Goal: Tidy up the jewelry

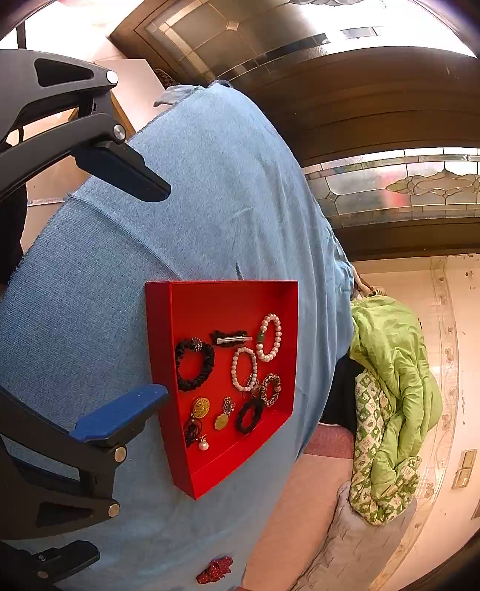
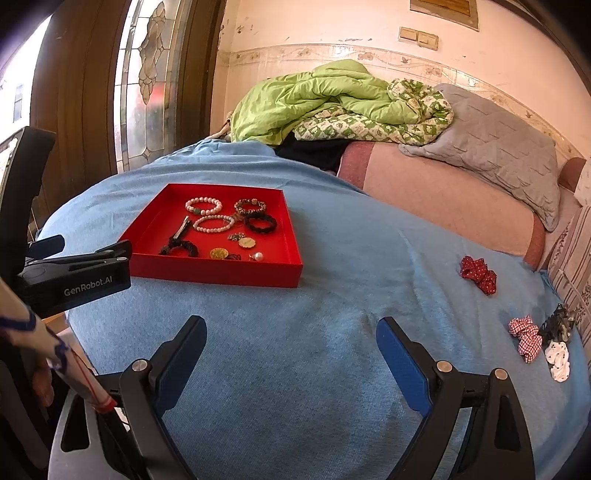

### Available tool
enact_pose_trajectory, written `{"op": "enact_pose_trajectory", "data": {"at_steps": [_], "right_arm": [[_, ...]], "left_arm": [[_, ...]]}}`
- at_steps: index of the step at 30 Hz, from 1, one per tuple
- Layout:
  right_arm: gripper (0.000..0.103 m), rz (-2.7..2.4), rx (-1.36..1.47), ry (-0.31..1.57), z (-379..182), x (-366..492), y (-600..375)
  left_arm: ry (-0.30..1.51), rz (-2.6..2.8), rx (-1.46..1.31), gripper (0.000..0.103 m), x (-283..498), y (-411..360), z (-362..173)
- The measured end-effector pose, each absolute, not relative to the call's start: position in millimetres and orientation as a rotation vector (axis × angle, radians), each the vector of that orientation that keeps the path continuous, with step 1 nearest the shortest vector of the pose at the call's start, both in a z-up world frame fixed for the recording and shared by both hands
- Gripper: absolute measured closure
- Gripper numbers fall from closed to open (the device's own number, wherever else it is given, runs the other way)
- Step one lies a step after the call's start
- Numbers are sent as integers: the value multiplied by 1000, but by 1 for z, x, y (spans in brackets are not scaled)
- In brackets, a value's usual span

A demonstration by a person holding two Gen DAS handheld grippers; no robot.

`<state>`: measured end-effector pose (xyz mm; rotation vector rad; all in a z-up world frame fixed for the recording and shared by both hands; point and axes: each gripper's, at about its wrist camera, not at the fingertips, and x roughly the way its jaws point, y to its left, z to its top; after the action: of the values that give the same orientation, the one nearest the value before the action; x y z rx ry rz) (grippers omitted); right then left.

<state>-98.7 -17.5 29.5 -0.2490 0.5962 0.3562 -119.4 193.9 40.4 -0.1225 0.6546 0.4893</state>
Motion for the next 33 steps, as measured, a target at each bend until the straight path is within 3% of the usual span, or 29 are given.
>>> {"op": "enact_pose_trajectory", "data": {"at_steps": [33], "right_arm": [[8,358,-257,593,28,-100,-19]], "left_arm": [[669,494,-120,4,-120,196,37]]}}
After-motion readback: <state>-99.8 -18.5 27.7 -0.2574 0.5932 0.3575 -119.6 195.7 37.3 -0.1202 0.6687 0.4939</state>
